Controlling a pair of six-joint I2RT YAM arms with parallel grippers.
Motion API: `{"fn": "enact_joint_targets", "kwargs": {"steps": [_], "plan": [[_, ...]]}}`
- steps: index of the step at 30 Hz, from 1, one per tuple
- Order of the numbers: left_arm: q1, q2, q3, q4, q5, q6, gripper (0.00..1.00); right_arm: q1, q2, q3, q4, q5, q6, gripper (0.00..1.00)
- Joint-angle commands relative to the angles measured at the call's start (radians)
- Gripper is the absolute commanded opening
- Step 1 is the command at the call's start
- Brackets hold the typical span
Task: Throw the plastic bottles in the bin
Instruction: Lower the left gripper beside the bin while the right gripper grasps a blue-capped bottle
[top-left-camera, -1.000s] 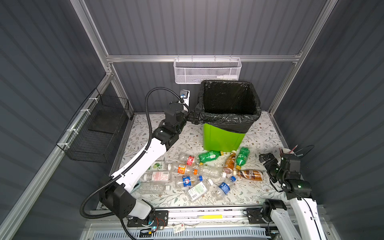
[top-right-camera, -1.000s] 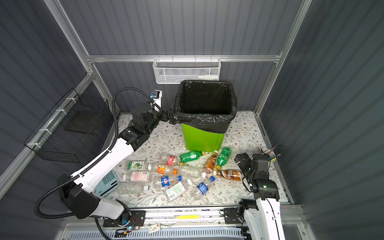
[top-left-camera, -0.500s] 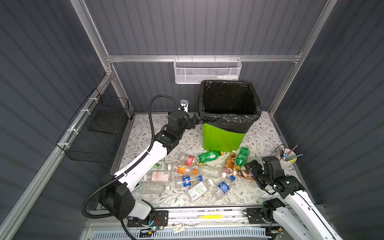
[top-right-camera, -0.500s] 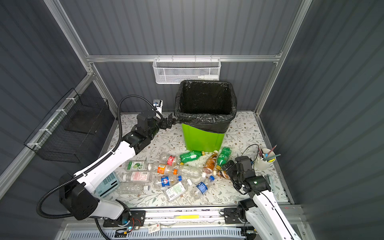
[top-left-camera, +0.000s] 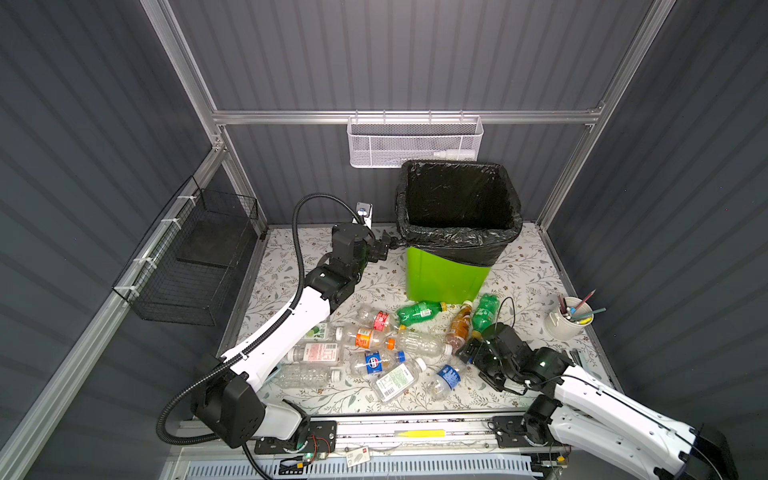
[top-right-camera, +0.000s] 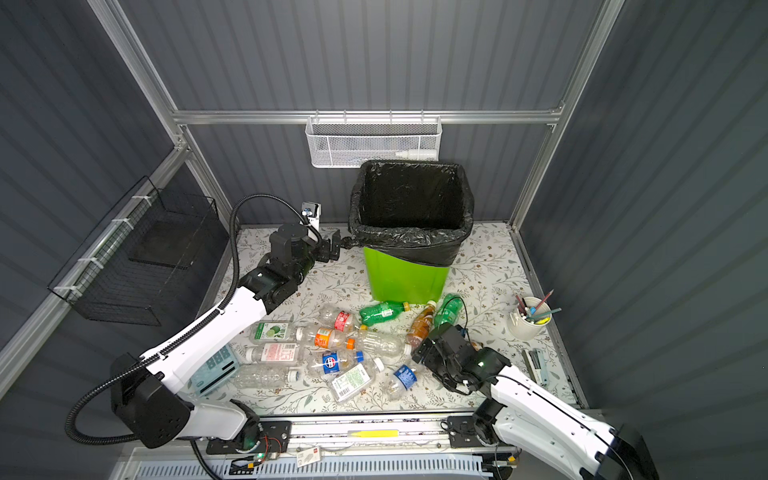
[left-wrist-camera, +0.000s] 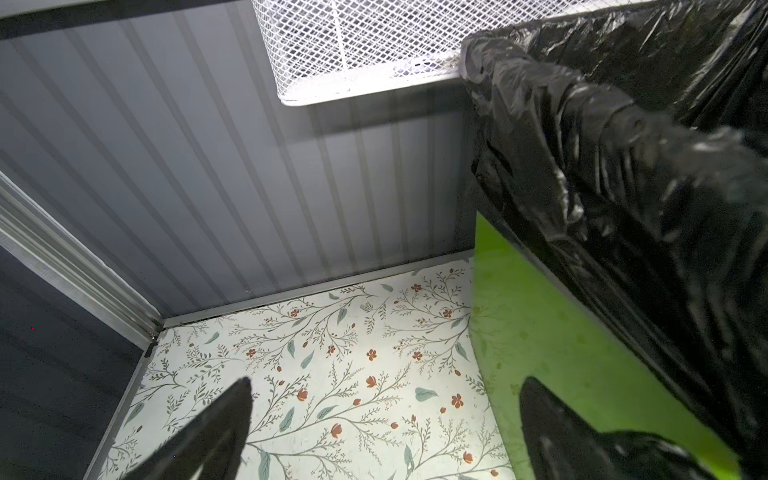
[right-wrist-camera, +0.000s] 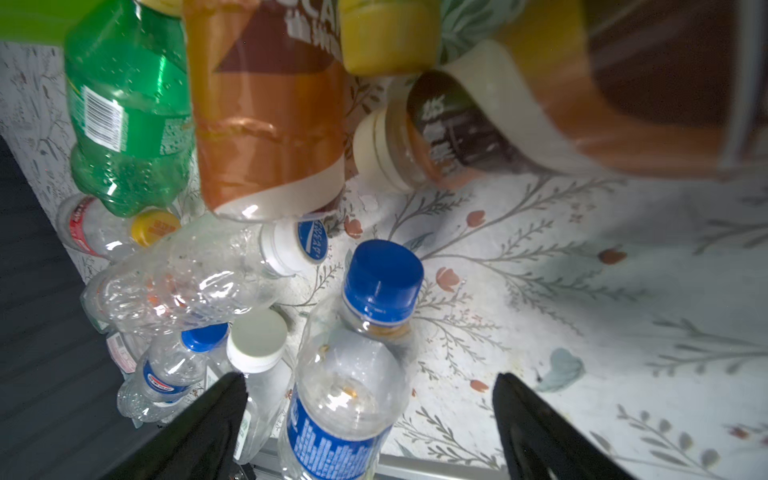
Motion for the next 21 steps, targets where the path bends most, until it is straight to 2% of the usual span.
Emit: {"fn": "enact_joint_targets", "kwargs": {"steps": [1, 5, 12, 17, 21], "plan": [[0.011, -0.023, -0.012, -0.012, -0.019, -0.008, 1.00, 0.049, 0.041, -0.015, 0.064, -0.019, 0.052, 0.94], [0.013, -0.033, -0.024, -0.014, -0.030, -0.010, 1.00, 0.086, 0.085, -0.032, 0.132, -0.033, 0.076, 0.92], [0.017, -0.035, -0.038, -0.017, -0.039, -0.010, 1.00, 0.090, 0.203, -0.021, 0.213, -0.072, 0.039, 0.91], [0.022, -0.033, -0.040, -0.022, -0.044, -0.009, 1.00, 0.091, 0.226, -0.068, 0.249, -0.085, 0.064, 0.84], [0.026, -0.030, -0.043, -0.025, -0.044, -0.012, 1.00, 0.091, 0.203, -0.083, 0.236, -0.059, 0.071, 0.70]]}}
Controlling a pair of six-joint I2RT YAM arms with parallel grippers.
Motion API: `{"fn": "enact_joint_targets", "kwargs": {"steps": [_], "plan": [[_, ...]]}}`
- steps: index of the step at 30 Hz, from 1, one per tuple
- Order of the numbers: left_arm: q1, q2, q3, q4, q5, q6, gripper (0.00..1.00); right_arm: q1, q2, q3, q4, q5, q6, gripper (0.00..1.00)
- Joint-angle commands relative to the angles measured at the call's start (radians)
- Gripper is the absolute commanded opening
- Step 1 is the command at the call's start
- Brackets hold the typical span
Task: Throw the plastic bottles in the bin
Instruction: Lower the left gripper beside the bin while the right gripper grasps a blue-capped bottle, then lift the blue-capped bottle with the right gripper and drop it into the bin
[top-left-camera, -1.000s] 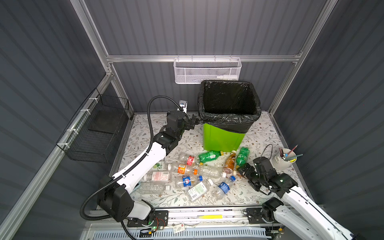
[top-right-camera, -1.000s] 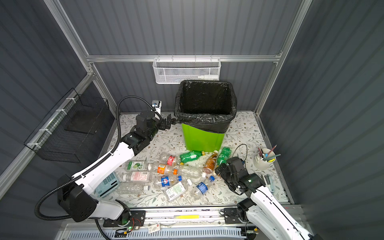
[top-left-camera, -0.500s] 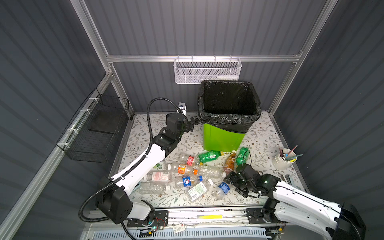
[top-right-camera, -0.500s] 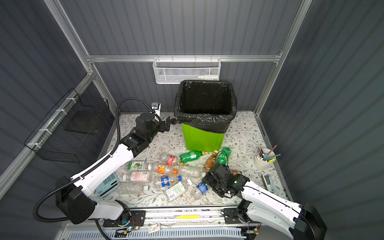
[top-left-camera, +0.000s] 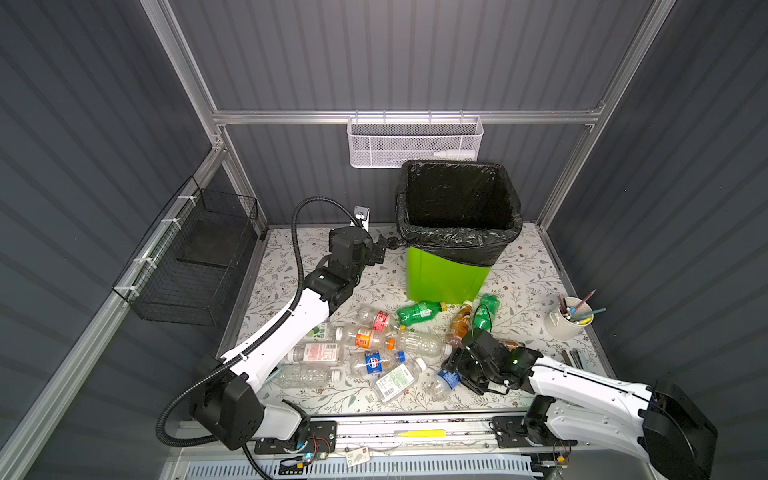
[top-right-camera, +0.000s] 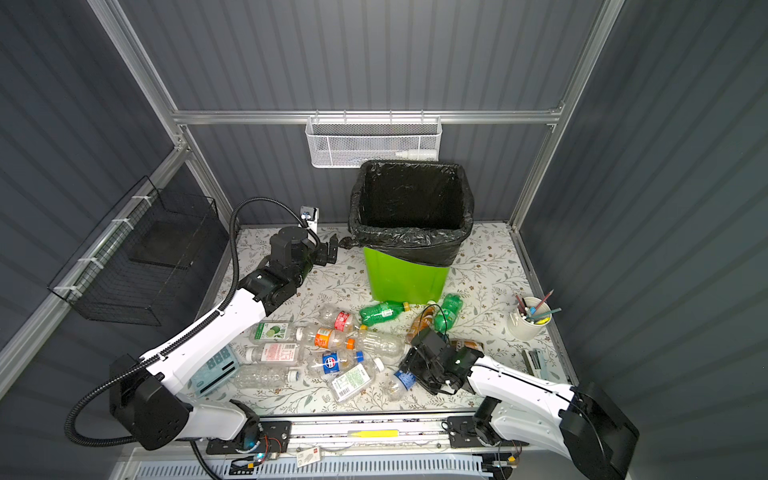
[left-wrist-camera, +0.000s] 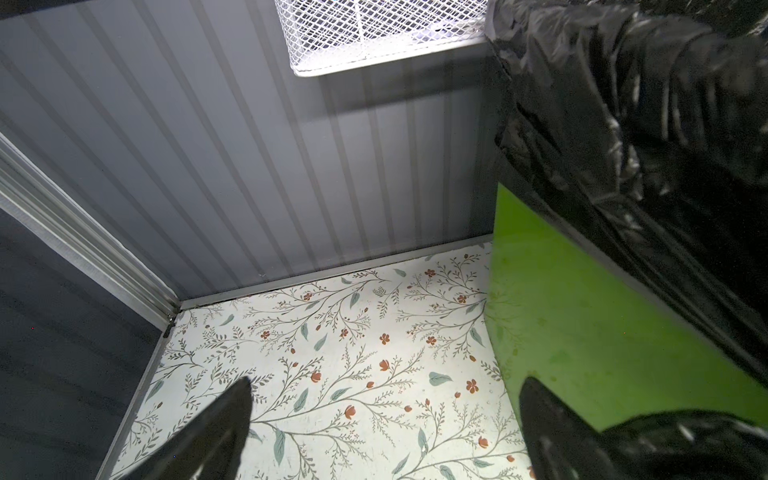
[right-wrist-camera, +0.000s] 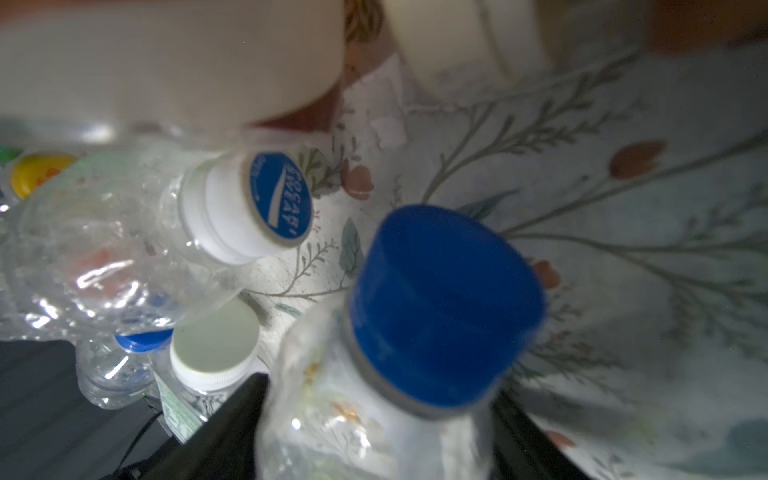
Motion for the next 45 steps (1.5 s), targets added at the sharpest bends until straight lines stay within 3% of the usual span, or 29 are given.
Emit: {"fn": "enact_joint_targets", "kwargs": {"steps": [1, 9, 16, 21, 23, 26, 28, 31, 35, 38, 40, 42, 43, 45], "plan": [[0.010, -0.017, -0.014, -0.014, -0.017, -0.015, 1.00, 0.004, -0.020, -0.026, -0.006, 0.018, 0.009, 0.68], [0.055, 0.006, -0.021, -0.023, -0.004, -0.075, 1.00, 0.004, -0.099, 0.004, -0.056, 0.090, -0.038, 0.58], [0.131, 0.016, -0.061, -0.028, 0.038, -0.162, 1.00, 0.004, -0.226, 0.187, -0.244, 0.321, -0.225, 0.54], [0.146, 0.031, -0.069, -0.045, 0.033, -0.163, 1.00, 0.002, -0.344, 0.414, -0.331, 0.654, -0.522, 0.52], [0.152, 0.038, -0.074, -0.050, 0.034, -0.162, 1.00, -0.001, -0.379, 0.526, -0.327, 0.824, -0.708, 0.53], [0.159, 0.058, -0.080, -0.059, 0.039, -0.166, 1.00, -0.007, -0.415, 0.650, -0.167, 0.976, -1.037, 0.54], [0.160, 0.073, -0.081, -0.068, 0.044, -0.173, 1.00, -0.008, -0.437, 0.706, 0.056, 1.016, -1.283, 0.54], [0.162, 0.095, -0.083, -0.077, 0.058, -0.177, 1.00, -0.008, -0.422, 0.750, 0.364, 0.955, -1.567, 0.54], [0.162, 0.108, -0.084, -0.084, 0.087, -0.182, 1.00, -0.038, -0.256, 0.914, 0.414, 0.876, -1.739, 0.58], [0.162, 0.110, -0.093, -0.086, 0.119, -0.183, 1.00, -0.152, -0.113, 1.054, 0.302, 0.694, -1.626, 0.59], [0.162, 0.109, -0.100, -0.086, 0.131, -0.185, 1.00, -0.312, -0.019, 1.124, 0.201, 0.473, -1.408, 0.59], [0.162, 0.103, -0.112, -0.087, 0.136, -0.187, 1.00, -0.424, 0.114, 1.196, 0.109, 0.256, -1.273, 0.63], [0.162, 0.100, -0.119, -0.085, 0.134, -0.187, 1.00, -0.456, 0.210, 1.285, -0.007, 0.142, -1.250, 0.68], [0.162, 0.093, -0.125, -0.092, 0.129, -0.182, 1.00, -0.459, 0.390, 1.514, -0.285, 0.108, -1.270, 0.79]]}}
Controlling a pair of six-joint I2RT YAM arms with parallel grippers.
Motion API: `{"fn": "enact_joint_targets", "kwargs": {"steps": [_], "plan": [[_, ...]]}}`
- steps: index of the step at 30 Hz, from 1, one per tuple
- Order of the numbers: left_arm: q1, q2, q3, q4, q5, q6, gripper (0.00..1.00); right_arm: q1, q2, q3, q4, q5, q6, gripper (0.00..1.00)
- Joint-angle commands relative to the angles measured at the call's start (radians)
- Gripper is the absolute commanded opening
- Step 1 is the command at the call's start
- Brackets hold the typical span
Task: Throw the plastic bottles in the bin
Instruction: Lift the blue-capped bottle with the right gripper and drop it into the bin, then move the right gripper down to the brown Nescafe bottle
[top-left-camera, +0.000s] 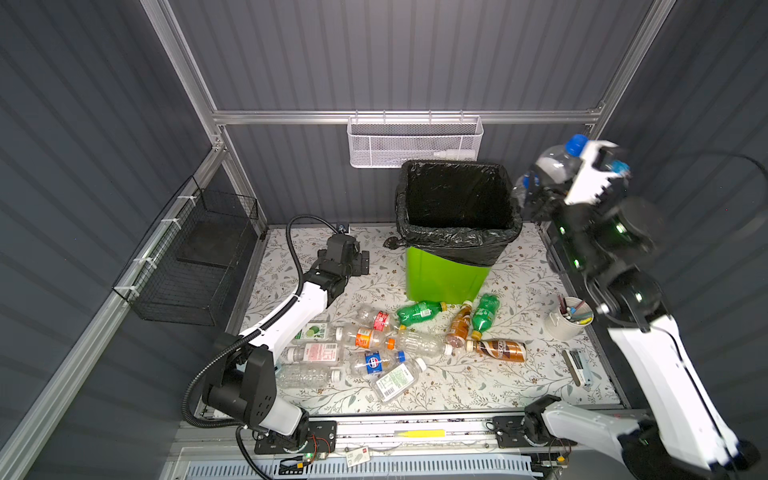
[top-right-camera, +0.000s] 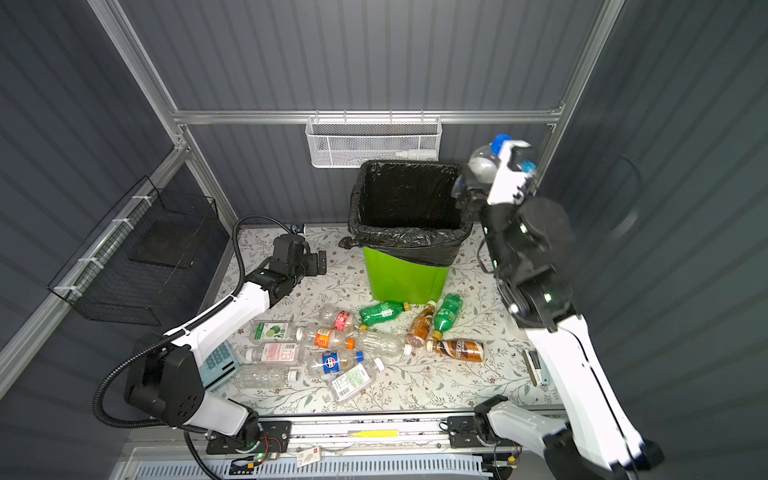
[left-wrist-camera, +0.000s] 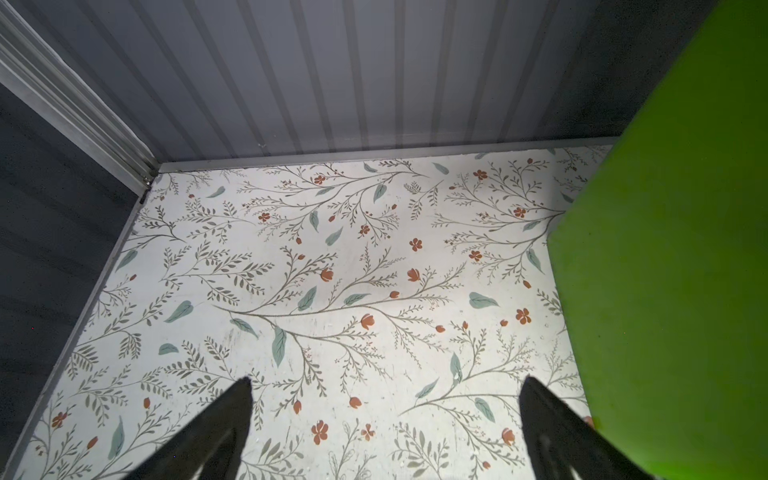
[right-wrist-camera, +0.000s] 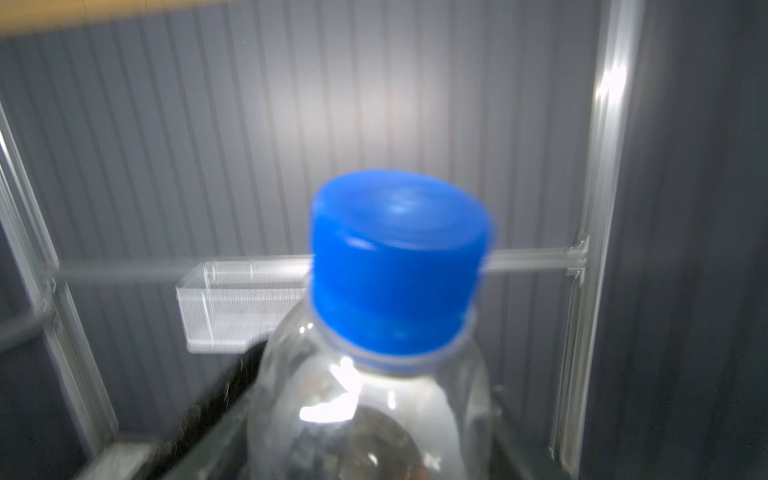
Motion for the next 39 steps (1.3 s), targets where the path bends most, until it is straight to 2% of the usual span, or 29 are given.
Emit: {"fn": "enact_joint_targets", "kwargs": {"steps": [1, 2, 6, 7, 11, 14, 18, 22, 26, 31, 34, 39], "plan": [[0.005, -0.019, -0.023, -0.025, 0.008, -0.004, 1.00, -0.021, 0.233, 0.243, -0.433, -0.235, 0.102, 0.89], [0.005, -0.022, -0.025, -0.030, 0.003, -0.001, 1.00, -0.022, 0.241, 0.256, -0.439, -0.201, 0.103, 0.98], [0.005, -0.040, -0.047, -0.032, -0.002, -0.001, 1.00, -0.026, 0.034, -0.044, -0.070, -0.083, 0.116, 0.99], [0.005, -0.044, -0.050, -0.030, 0.005, -0.004, 1.00, -0.028, -0.008, -0.090, -0.023, -0.063, 0.122, 0.99], [0.004, -0.065, -0.078, 0.006, 0.087, 0.024, 1.00, -0.036, -0.093, -0.163, -0.042, -0.018, 0.128, 0.99], [0.004, -0.070, -0.091, 0.014, 0.105, 0.038, 1.00, -0.044, -0.168, -0.249, -0.084, 0.038, 0.169, 0.99], [0.003, -0.065, -0.101, 0.003, 0.129, 0.051, 1.00, -0.082, -0.274, -0.435, -0.121, 0.071, 0.344, 0.99], [0.001, -0.066, -0.110, 0.005, 0.126, 0.050, 1.00, -0.089, -0.384, -0.649, -0.260, 0.130, 0.593, 0.99], [0.001, -0.060, -0.115, 0.015, 0.126, 0.044, 1.00, -0.090, -0.483, -0.849, -0.388, 0.085, 0.843, 0.99], [0.001, -0.039, -0.112, 0.020, 0.130, 0.038, 1.00, -0.087, -0.613, -1.097, -0.488, -0.028, 1.126, 0.99], [0.001, -0.033, -0.110, 0.018, 0.129, 0.036, 1.00, -0.085, -0.678, -1.194, -0.525, -0.047, 1.224, 0.99], [0.001, -0.029, -0.108, 0.016, 0.123, 0.040, 1.00, -0.085, -0.708, -1.271, -0.531, -0.081, 1.277, 0.99]]}}
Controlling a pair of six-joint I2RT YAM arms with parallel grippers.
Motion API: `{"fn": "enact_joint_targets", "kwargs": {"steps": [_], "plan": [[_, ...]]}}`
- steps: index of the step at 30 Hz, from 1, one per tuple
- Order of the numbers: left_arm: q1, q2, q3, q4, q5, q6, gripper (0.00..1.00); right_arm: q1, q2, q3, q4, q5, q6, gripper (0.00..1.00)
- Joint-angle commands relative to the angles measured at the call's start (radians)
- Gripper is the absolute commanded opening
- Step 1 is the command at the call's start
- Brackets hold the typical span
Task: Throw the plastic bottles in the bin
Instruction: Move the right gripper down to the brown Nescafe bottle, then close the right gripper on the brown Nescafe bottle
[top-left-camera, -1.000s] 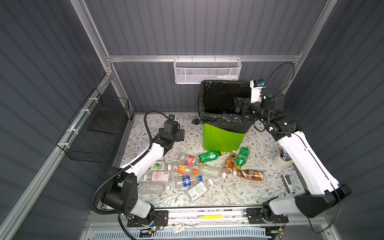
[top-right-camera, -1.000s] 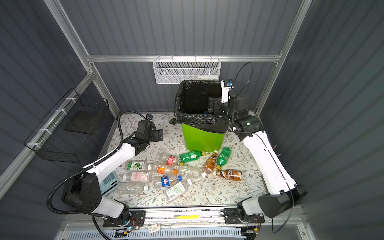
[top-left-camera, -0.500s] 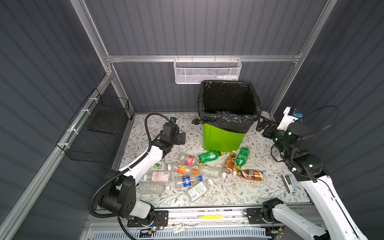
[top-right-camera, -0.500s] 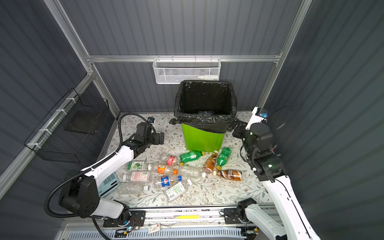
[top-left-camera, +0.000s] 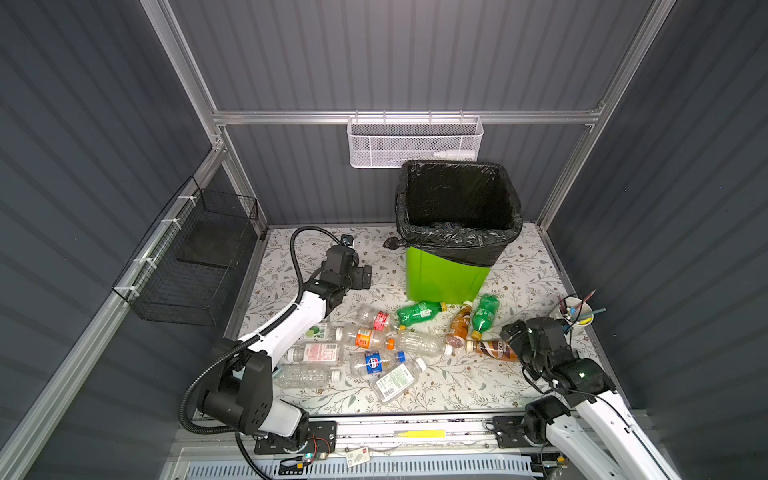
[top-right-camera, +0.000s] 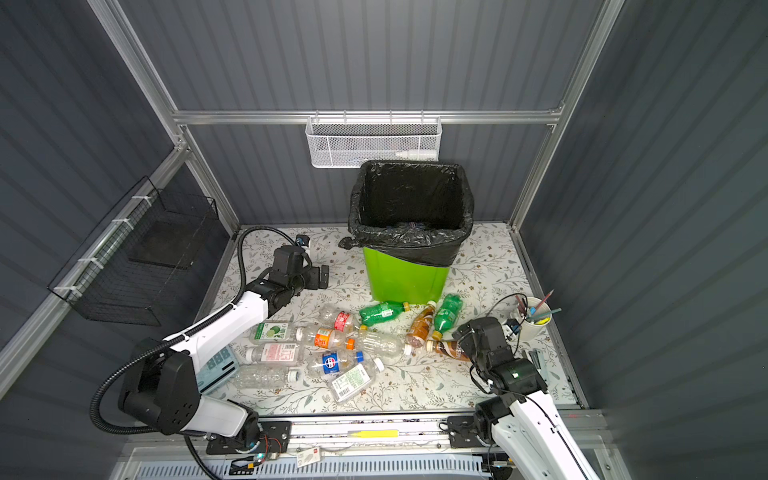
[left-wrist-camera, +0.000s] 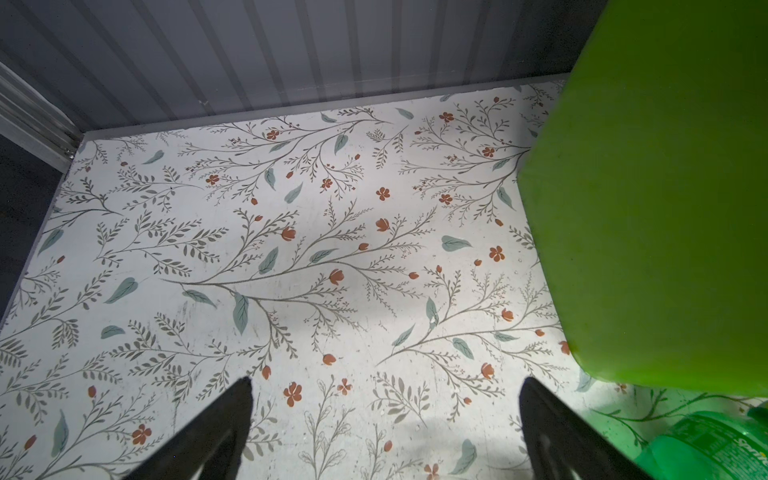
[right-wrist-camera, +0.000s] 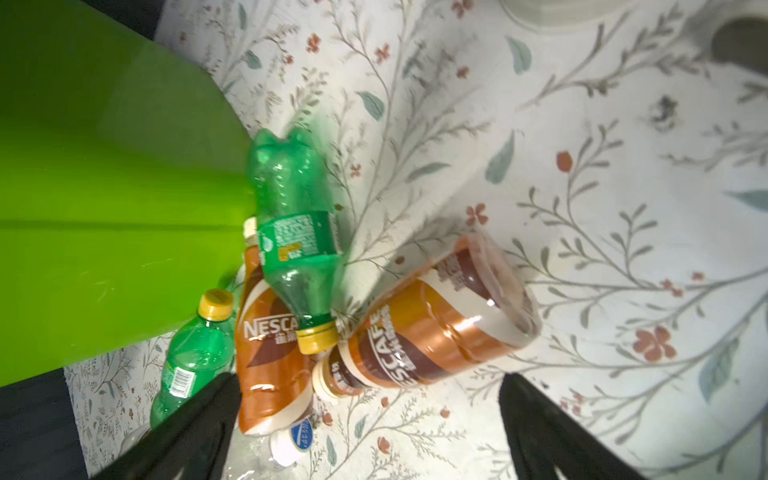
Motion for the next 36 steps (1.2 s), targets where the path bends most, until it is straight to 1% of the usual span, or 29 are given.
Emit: {"fn": "enact_joint_targets", "kwargs": {"steps": [1, 3, 10, 14, 18, 23, 26, 31, 36], "plan": [[0.001, 0.014, 0.001, -0.001, 0.007, 0.008, 1.00, 0.002, 0.007, -0.027, -0.011, -0.048, 0.097, 0.99], [0.001, 0.016, 0.001, -0.003, 0.008, 0.004, 1.00, 0.002, 0.034, -0.040, 0.008, -0.060, 0.093, 0.99], [0.001, 0.022, 0.009, -0.020, -0.001, 0.007, 1.00, 0.001, 0.141, -0.097, 0.143, -0.037, 0.078, 0.98], [0.001, 0.023, 0.012, -0.024, -0.006, 0.012, 1.00, -0.011, 0.193, -0.102, 0.189, 0.003, 0.046, 0.93], [0.001, 0.029, 0.017, -0.028, -0.003, 0.015, 1.00, -0.036, 0.243, -0.118, 0.241, -0.030, 0.014, 0.89], [0.002, 0.036, 0.021, -0.028, -0.004, 0.014, 1.00, -0.051, 0.272, -0.128, 0.270, -0.038, -0.009, 0.77], [0.001, 0.041, 0.024, -0.027, -0.003, 0.016, 1.00, -0.058, 0.288, -0.132, 0.284, -0.041, -0.032, 0.75], [0.001, 0.051, 0.035, -0.035, -0.005, 0.021, 1.00, -0.064, 0.330, -0.134, 0.321, -0.068, -0.057, 0.62], [0.001, 0.052, 0.035, -0.037, -0.018, 0.015, 1.00, -0.064, 0.299, -0.093, 0.318, -0.044, -0.108, 0.55]]}}
